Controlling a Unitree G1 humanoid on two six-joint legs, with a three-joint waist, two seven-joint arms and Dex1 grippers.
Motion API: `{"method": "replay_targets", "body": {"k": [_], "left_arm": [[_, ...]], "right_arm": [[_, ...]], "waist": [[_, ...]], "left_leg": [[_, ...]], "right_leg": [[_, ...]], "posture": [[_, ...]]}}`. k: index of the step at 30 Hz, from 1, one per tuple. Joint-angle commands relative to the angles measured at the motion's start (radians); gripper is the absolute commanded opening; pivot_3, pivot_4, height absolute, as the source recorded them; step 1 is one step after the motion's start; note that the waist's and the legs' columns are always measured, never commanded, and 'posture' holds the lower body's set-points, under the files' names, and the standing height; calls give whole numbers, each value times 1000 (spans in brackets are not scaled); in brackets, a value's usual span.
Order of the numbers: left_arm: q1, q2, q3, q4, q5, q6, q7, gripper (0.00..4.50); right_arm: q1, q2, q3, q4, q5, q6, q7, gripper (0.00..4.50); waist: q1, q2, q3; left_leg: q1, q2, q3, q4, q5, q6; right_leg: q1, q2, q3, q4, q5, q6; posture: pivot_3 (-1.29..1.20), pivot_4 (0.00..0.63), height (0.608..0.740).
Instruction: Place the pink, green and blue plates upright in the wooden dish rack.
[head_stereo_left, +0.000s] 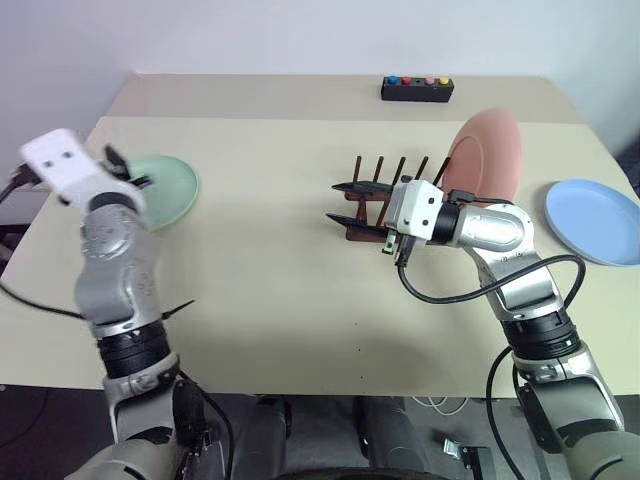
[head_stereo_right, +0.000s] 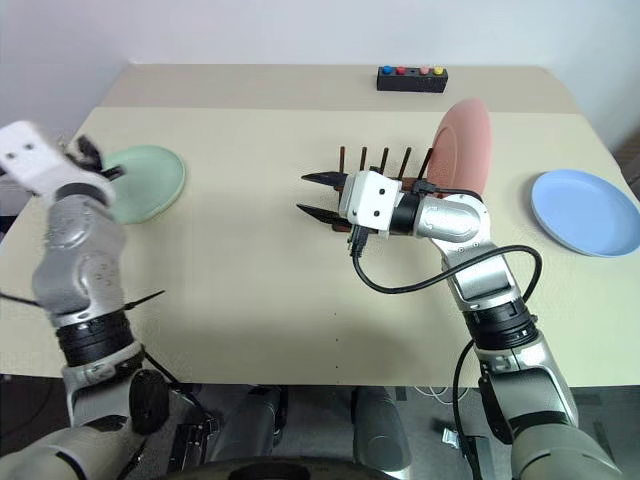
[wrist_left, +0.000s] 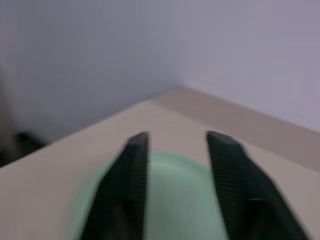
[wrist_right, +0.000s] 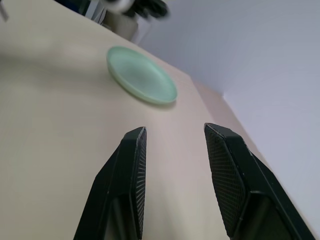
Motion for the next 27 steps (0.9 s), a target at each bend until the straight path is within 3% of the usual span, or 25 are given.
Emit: {"method": "replay_targets", "body": {"k": [1, 2, 9, 19, 22, 27], "left_arm": [[-29, 48, 90, 63, -25, 36, 30, 3826], [-32, 62, 103, 92, -29, 54, 28, 4448], [-71, 117, 164, 298, -126, 171, -47, 4448], [-146, 140, 152, 513, -158, 123, -94, 4448], [-153, 136, 161, 528, -169, 99, -89, 3670], [-157, 129, 150, 511, -181, 78, -92, 1125]], "right_arm": [[-2, 3, -12, -6, 4, -31, -2, 1847], [-2, 2, -12, -4, 4, -33, -1, 1847], [6, 0, -12, 2, 6, -43, 3, 1847], [17, -10, -17, 12, 6, -54, 7, 1847], [20, -14, -20, 11, 5, -54, 6, 1847], [26, -18, -22, 7, 4, -52, 3, 1847]], "waist": [[1, 0, 0], [6, 0, 0], [5, -2, -1], [2, -2, -1], [2, -2, -1], [2, -2, -1]], "left_leg": [[0, 0, 0, 0, 0, 0], [0, 0, 0, 0, 0, 0], [0, -1, -1, 1, 0, 0], [0, 0, -1, 1, 0, -1], [0, 0, -1, 1, 0, -1], [0, -1, -1, 1, 0, -1]], "right_leg": [[0, 0, 0, 0, 0, 0], [0, 0, 0, 0, 0, 0], [1, 0, -1, 0, 0, 1], [0, 0, 0, 1, 1, 0], [0, 0, 0, 1, 1, 0], [0, 0, 0, 1, 1, 0]], "posture": [[0, 150, 734], [0, 150, 734], [0, 150, 734], [0, 150, 734], [0, 150, 734], [0, 150, 734]]}}
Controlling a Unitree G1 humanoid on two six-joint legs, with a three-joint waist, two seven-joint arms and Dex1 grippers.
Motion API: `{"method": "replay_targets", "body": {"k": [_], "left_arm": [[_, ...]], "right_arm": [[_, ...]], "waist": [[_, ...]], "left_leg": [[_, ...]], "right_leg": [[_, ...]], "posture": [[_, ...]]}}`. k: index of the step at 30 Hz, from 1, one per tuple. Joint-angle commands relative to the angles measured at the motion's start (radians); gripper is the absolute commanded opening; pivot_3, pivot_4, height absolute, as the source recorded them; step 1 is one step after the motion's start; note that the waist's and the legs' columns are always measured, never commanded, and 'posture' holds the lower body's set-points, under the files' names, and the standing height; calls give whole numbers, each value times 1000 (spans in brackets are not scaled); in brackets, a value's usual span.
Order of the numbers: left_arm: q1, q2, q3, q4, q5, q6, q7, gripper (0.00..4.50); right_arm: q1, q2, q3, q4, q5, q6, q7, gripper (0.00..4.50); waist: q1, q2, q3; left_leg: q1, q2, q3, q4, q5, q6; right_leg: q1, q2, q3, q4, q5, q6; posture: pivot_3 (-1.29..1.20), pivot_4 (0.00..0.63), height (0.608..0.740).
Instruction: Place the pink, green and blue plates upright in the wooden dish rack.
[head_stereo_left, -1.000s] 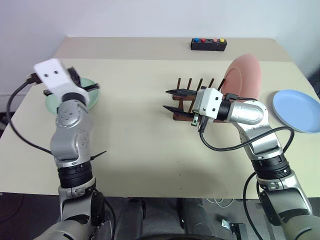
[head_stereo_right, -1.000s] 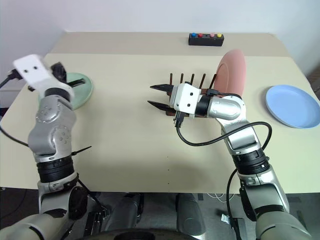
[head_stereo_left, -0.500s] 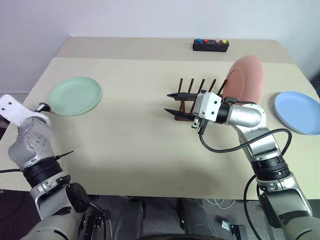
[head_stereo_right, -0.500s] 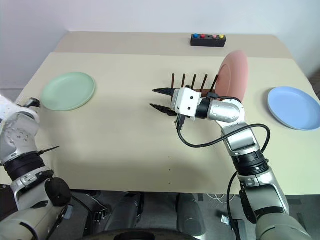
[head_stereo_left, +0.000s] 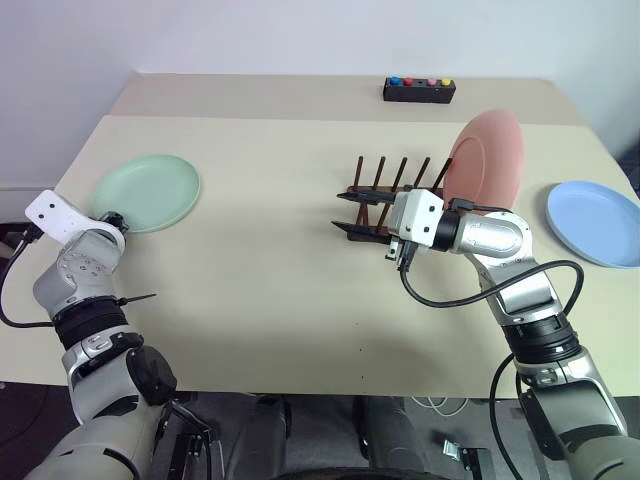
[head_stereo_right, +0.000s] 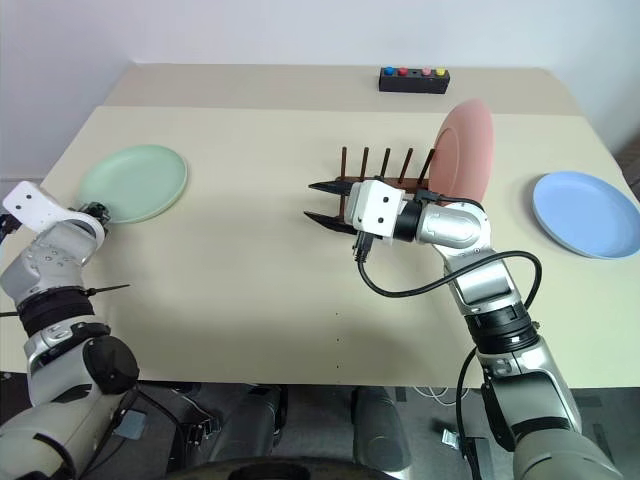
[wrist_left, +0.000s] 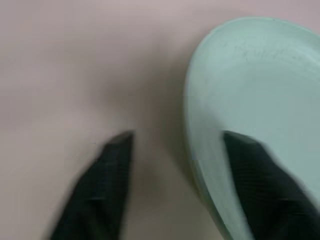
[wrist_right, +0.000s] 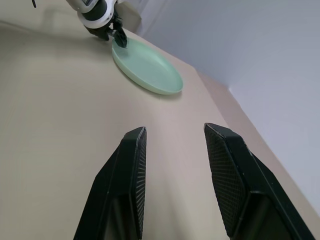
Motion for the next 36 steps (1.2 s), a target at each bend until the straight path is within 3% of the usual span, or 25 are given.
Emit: {"method": "replay_targets", "body": {"k": [1, 2, 3, 8, 14, 20, 24, 27, 36], "left_arm": [[-15, 7, -2, -37, -18, -24, 2, 647], [-13, 5, -4, -42, -20, -23, 4, 215], [-12, 4, -5, -47, -23, -24, 4, 63], [-9, -7, -16, -93, -54, -35, -26, 63], [19, -92, -66, -316, -77, -86, -46, 63], [76, -199, -251, -586, 3, -123, -20, 63], [78, -264, -474, -736, 146, -173, 0, 63], [78, -331, -562, -786, 183, -172, 15, 63], [88, -352, -732, -861, 290, -163, -44, 63]], "right_arm": [[-2, -11, -22, -22, 4, -15, -3, 1847], [-1, -11, -22, -23, 4, -15, -2, 1847], [-1, -12, -22, -23, 4, -15, -2, 1847], [-2, -13, -21, -26, 5, -13, 0, 1847], [-11, -9, -15, -25, -12, -23, -9, 1847], [-30, -7, -2, -15, -69, -70, -26, 1847], [-85, 4, 15, 36, -184, -174, -96, 1847], [-127, 26, 32, 68, -268, -243, -165, 1847], [-165, 15, 92, 144, -467, -348, -283, 1847]], "waist": [[0, 0, 0], [0, 0, 0], [0, 0, 0], [0, 0, 0], [3, 0, 0], [3, 0, 0], [4, 0, 0], [5, 0, 0], [1, 0, 0]], "left_leg": [[0, 0, 0, 0, 0, 0], [0, 0, 0, 0, 0, 0], [0, 0, 0, 0, 0, 0], [0, 0, 0, 0, 0, 0], [0, 0, 0, 0, 0, 0], [0, 0, 0, 0, 0, 0], [0, 0, 0, 0, 0, -1], [0, 0, 0, 1, 0, -1], [0, 0, 0, 0, 1, -1]], "right_leg": [[0, 0, 0, 0, 0, 0], [0, 0, 0, 0, 0, 0], [0, 0, 0, 0, 0, 0], [0, 0, 0, 0, 0, 0], [0, 0, 0, 0, 0, 0], [0, 0, 0, 0, 0, 0], [0, 0, 0, 0, 0, 0], [0, 0, 0, 0, 0, 0], [0, 0, 1, 0, 0, 0]], "posture": [[0, 150, 734], [0, 150, 734], [0, 150, 734], [0, 150, 734], [0, 150, 734], [0, 150, 734], [0, 150, 734], [0, 150, 734], [0, 150, 734]]}}
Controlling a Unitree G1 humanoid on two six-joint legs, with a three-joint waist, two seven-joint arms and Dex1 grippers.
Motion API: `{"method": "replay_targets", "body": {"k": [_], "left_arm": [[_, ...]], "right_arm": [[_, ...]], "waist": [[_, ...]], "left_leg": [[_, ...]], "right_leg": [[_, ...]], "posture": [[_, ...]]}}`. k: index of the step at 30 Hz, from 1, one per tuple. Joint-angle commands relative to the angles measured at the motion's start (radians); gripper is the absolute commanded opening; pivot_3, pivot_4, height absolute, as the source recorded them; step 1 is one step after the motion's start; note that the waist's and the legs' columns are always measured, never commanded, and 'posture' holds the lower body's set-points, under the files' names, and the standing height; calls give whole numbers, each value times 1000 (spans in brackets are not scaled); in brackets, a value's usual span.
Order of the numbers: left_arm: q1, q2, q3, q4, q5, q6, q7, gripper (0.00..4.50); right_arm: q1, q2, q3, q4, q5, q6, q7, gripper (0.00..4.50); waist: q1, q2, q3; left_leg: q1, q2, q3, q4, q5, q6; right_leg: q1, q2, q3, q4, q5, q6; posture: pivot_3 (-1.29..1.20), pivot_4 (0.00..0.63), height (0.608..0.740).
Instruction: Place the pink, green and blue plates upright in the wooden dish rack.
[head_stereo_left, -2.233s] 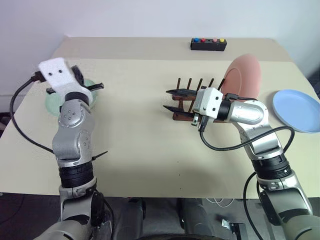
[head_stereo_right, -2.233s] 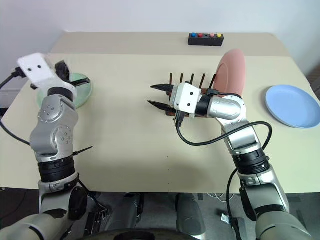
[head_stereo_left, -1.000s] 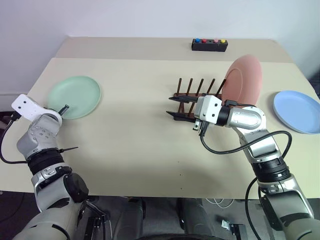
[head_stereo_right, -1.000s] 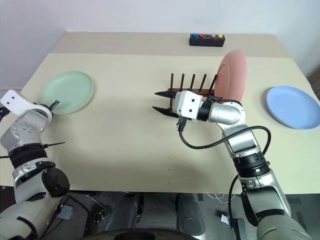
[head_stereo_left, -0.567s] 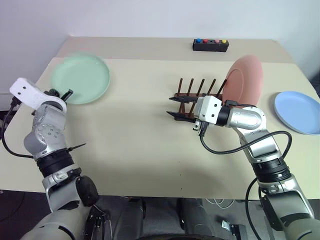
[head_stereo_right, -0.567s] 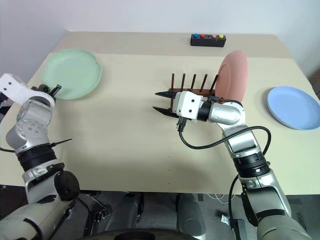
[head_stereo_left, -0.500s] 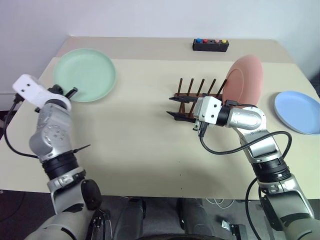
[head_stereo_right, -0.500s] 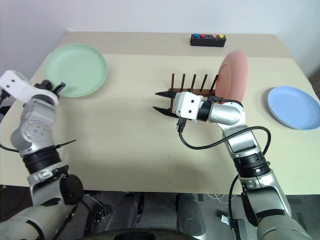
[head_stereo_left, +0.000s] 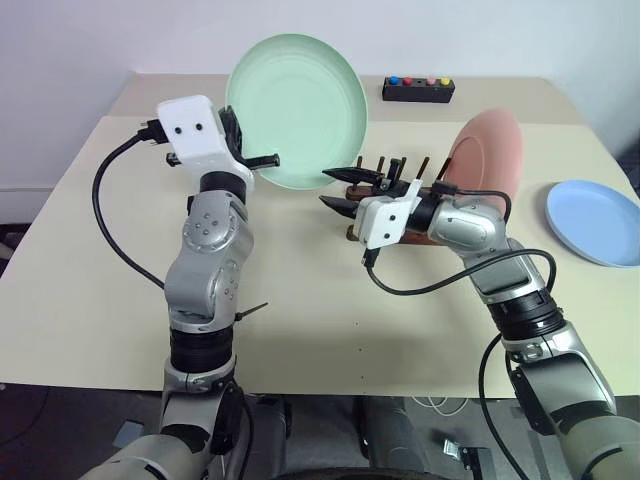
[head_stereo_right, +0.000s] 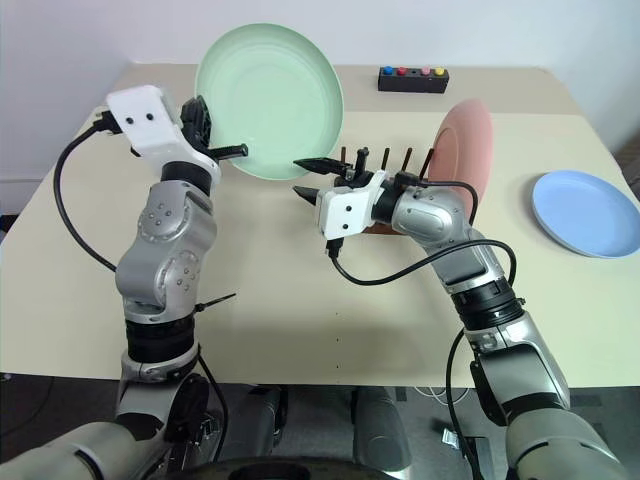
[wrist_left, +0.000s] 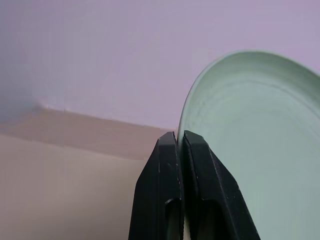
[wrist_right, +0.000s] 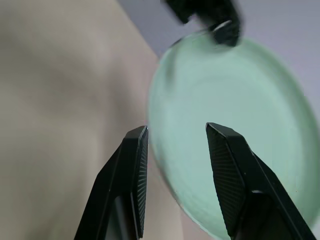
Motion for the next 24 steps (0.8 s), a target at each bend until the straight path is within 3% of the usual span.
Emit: {"method": "replay_targets", "body": {"k": [1, 16, 19, 21, 24], "left_arm": [[-13, 6, -35, -65, 42, -21, -30, 63], [-1, -47, -60, -93, 48, -27, -116, 63], [3, -53, -55, -85, 43, -21, -126, 0], [5, -57, -49, -80, 39, -15, -131, 0], [2, -64, -40, -73, 36, -12, -138, 0]], "right_arm": [[-29, -11, 7, -1, -43, -42, -35, 1847], [-41, -13, 23, 61, -125, -62, -87, 1847], [-46, -13, 26, 71, -126, -64, -91, 1034], [-48, -14, 26, 72, -127, -66, -96, 91], [-52, -17, 28, 76, -127, -71, -104, 29]], "waist": [[1, 0, 0], [0, 0, 0], [0, 0, 0], [-1, 0, 0], [0, 0, 0]], "left_leg": [[0, 0, 0, 0, 0, 0], [0, 0, 0, 0, 0, 0], [0, 0, 0, 0, 0, 0], [0, 0, 0, 0, 0, 0], [0, 0, 0, 0, 0, 0]], "right_leg": [[0, 0, 0, 0, 0, 0], [0, 0, 0, 0, 0, 0], [0, 0, 0, 0, 0, 0], [0, 0, 0, 0, 0, 0], [0, 0, 0, 0, 0, 0]], "posture": [[0, 150, 734], [0, 150, 734], [0, 150, 734], [0, 150, 734], [0, 150, 734]]}}
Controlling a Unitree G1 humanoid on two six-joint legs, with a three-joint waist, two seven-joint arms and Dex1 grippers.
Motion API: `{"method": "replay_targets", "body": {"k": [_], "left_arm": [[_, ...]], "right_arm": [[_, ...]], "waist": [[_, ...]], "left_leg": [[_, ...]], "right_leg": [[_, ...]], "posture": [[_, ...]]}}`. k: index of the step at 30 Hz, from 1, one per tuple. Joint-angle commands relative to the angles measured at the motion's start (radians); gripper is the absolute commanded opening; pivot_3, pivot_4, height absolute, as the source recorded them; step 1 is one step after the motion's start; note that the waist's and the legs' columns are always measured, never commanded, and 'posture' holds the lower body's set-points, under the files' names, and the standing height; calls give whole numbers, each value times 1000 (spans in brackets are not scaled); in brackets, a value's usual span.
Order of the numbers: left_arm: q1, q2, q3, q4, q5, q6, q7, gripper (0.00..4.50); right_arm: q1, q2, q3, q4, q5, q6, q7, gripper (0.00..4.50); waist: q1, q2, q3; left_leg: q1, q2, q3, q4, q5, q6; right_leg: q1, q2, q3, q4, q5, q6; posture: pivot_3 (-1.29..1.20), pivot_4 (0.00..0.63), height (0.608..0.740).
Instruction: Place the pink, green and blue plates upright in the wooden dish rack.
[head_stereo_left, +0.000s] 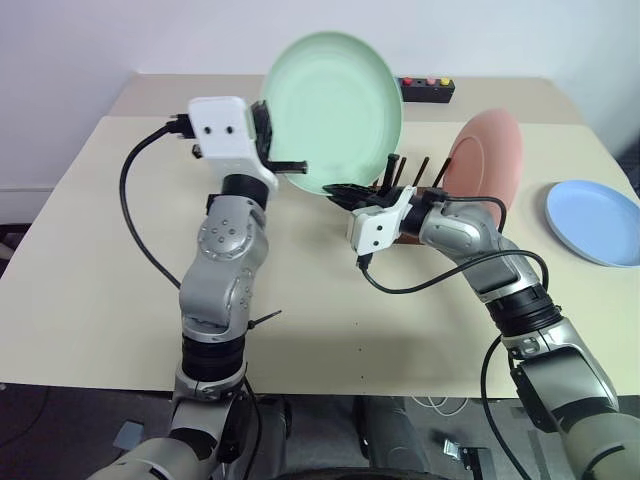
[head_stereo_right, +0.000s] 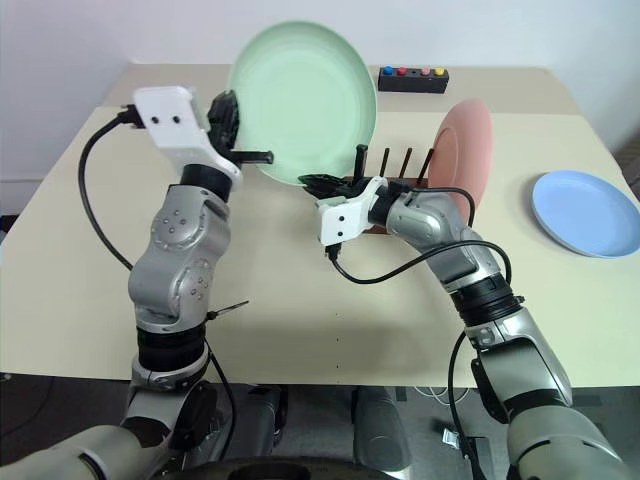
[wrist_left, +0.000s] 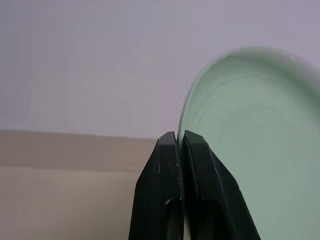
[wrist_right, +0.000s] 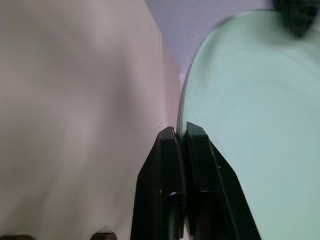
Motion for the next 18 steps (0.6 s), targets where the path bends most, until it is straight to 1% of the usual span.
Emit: {"method": "replay_targets", "body": {"k": [1, 5, 6, 7, 10, 11, 12, 13, 14, 16, 18], "left_arm": [[-19, -10, 4, -31, -6, -14, -17, 0], [-21, -21, 29, -26, -33, -19, -35, 0], [-22, -25, 37, -24, -43, -24, -40, 630], [-22, -32, 50, -28, -64, -36, -50, 850], [-28, -33, 74, -36, -82, -55, -59, 2385], [-30, -32, 76, -34, -82, -58, -59, 2796], [-42, -38, 104, -40, -111, -72, -63, 3413], [-51, -41, 124, -42, -134, -83, -67, 3914], [-70, -52, 173, -44, -175, -96, -52, 4417], [-104, -52, 260, -36, -215, -125, -8, 4473], [-122, -9, 312, -20, -225, -147, -10, 4473]], "right_arm": [[-30, -2, -7, -6, -1, -11, -16, 29], [-33, -4, -12, -5, -24, -17, -47, 29], [-35, -4, -12, -2, -28, -19, -52, 0], [-37, -4, -12, 0, -31, -20, -55, 0], [-41, -5, -13, 7, -38, -26, -62, 0], [-43, -5, -12, 10, -40, -27, -65, 0], [-46, -6, -14, 13, -40, -30, -68, 0], [-48, -6, -15, 17, -40, -32, -72, 0], [-52, -7, -17, 18, -40, -35, -76, 0], [-61, -5, -24, 22, -31, -40, -84, 0], [-68, 3, -39, 25, -2, -34, -90, 0]], "waist": [[2, 0, 0], [2, 0, 0], [2, 0, 0], [2, 0, 0], [2, 0, 0], [2, 0, 0], [1, 0, 0], [0, 0, 0], [0, 0, 0], [0, 0, 0], [-2, 0, 0]], "left_leg": [[0, 0, 0, 0, 0, 0], [0, 0, 0, 0, 0, 0], [0, 0, 0, 0, 0, 0], [0, 0, 0, 0, 0, 0], [0, 0, 0, 0, 0, 0], [0, 0, 0, 0, 0, 0], [0, 0, 0, 0, 0, 0], [0, 0, 0, 0, 0, 0], [0, 0, 0, 0, 0, 0], [0, 0, 0, 0, 0, 0], [0, 0, 0, 0, 0, 0]], "right_leg": [[0, 0, 0, 0, 0, 0], [0, 0, 0, 0, 0, 0], [0, 0, 0, 0, 0, 0], [0, 0, 0, 0, 0, 0], [0, 0, 0, 0, 0, 0], [0, 0, 0, 0, 0, 0], [0, 0, 0, 0, 0, 0], [0, 0, 0, 0, 0, 0], [0, 0, 0, 0, 0, 0], [0, 0, 0, 0, 0, 0], [0, 0, 0, 0, 0, 0]], "posture": [[0, 150, 734], [0, 150, 734], [0, 150, 734], [0, 150, 734], [0, 150, 734], [0, 150, 734], [0, 150, 734], [0, 150, 734], [0, 150, 734], [0, 150, 734], [0, 150, 734]]}}
